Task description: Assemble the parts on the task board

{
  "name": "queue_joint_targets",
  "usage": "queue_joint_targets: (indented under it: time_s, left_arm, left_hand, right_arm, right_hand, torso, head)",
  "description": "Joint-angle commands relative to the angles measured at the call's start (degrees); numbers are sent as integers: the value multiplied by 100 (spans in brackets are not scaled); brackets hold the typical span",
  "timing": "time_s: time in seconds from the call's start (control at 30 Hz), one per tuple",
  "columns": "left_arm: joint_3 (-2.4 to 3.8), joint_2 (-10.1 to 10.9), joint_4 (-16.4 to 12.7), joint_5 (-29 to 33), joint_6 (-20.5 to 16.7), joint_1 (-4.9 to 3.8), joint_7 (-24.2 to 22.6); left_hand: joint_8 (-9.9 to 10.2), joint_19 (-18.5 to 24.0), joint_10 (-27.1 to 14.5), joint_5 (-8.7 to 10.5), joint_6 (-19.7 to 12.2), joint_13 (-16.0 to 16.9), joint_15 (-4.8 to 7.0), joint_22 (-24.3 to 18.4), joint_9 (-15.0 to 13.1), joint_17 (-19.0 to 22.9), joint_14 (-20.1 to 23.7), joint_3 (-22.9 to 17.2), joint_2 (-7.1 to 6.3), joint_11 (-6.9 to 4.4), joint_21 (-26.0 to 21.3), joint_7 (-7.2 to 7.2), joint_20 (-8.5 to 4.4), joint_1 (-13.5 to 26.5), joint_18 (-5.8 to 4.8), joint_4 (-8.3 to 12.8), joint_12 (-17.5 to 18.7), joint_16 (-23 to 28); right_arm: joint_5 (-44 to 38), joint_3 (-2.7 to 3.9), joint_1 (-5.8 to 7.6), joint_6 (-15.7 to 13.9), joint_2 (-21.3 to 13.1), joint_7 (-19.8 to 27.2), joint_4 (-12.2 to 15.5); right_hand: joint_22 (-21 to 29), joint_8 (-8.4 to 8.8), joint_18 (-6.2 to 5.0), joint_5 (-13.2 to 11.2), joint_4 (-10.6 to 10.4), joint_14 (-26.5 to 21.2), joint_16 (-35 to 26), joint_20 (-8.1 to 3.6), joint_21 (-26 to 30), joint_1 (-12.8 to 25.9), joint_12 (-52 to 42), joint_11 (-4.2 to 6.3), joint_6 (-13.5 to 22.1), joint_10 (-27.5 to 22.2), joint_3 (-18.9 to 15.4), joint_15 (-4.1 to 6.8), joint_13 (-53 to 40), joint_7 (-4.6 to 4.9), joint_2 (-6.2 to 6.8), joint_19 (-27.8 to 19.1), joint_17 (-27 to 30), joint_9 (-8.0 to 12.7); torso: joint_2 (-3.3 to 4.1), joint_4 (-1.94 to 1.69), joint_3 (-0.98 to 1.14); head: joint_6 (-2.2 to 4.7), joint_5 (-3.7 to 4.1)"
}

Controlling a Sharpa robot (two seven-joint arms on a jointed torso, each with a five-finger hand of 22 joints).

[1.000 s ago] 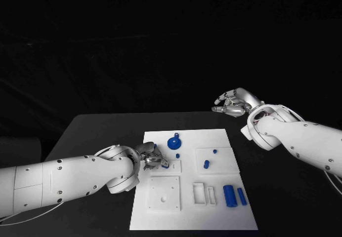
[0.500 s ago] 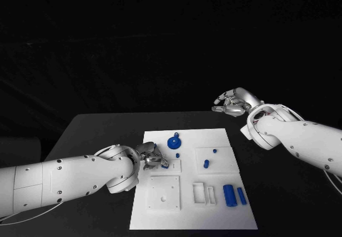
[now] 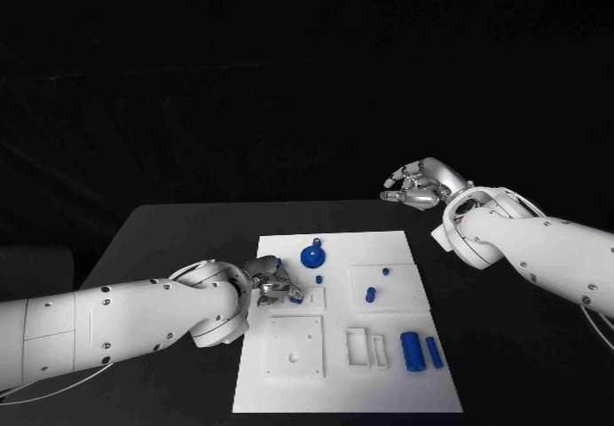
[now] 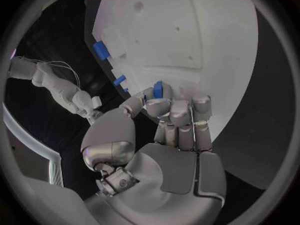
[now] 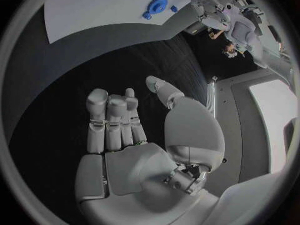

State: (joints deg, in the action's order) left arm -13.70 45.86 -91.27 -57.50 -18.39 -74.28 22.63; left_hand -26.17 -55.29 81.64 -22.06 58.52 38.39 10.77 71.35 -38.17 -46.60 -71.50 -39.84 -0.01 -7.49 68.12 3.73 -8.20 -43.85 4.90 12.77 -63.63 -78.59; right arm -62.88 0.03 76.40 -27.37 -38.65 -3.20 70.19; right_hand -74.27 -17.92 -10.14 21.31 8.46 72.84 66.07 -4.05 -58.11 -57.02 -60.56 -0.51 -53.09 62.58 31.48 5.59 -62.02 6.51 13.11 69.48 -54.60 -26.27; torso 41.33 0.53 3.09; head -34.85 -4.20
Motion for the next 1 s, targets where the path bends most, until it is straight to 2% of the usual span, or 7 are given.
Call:
queue_joint_targets:
  time_s: [0.03,0.2,0.47,0.67,1.0]
  left_arm:
    - [-16,-11,-7,10,168,21,52]
    - [-16,-15,-13,-86,116,21,83]
    - [-16,-4,-52,-143,57,21,73]
    - [-15,5,-76,-273,-150,21,41]
    - [-15,33,-89,-362,-263,21,61]
  left_hand:
    - [-97,24,-113,73,1521,-13,-32,8,-1343,11,6,5,-5,-55,9,-617,-687,62,26,-53,-36,-28]
    - [-107,24,-120,160,1510,-27,-31,14,-1322,21,10,-16,57,-58,9,-617,-689,39,32,-77,-43,-33]
    - [-117,25,-125,171,1502,-38,-29,21,-1308,29,12,-42,96,-60,11,-617,-691,-12,37,-50,-47,-38]
    - [-140,17,-124,103,1507,-51,-28,31,-1289,37,2,-63,71,-65,19,-620,-692,-98,42,8,-62,-54]
    - [-166,-3,-121,27,1518,-58,-27,39,-1275,43,-16,-71,84,-77,31,-628,-695,-161,46,47,-84,-74]
  right_arm:
    - [2,3,3,79,8,24,2]
    - [7,3,3,71,15,30,-3]
    - [15,3,1,72,8,34,-5]
    - [22,3,0,69,8,37,-4]
    - [23,3,-2,68,2,38,-6]
  right_hand:
    - [1,2,-486,32,10,-1,-34,-5,20,-2,28,12,-10,-32,-32,27,8,37,-52,-45,2,-7]
    - [1,3,-486,50,11,-1,-36,-5,23,0,27,11,-10,-33,-33,27,11,37,-53,-45,1,-9]
    - [0,3,-486,71,9,-1,-38,-4,26,7,25,11,-11,-34,-37,27,15,37,-54,-44,0,-11]
    - [-2,5,-486,99,4,-1,-41,-3,30,19,24,11,-10,-37,-42,26,21,38,-57,-43,-1,-14]
    - [-3,7,-486,119,4,-1,-43,-3,33,24,22,10,-8,-39,-46,26,24,38,-56,-43,-2,-15]
  torso:
    - [0,0,0]
    - [2,-1,3]
    - [1,3,2]
    - [0,0,4]
    - [-1,-3,2]
  head:
    - [6,-1]
    - [12,-1]
    - [17,-4]
    - [23,-5]
    - [26,-2]
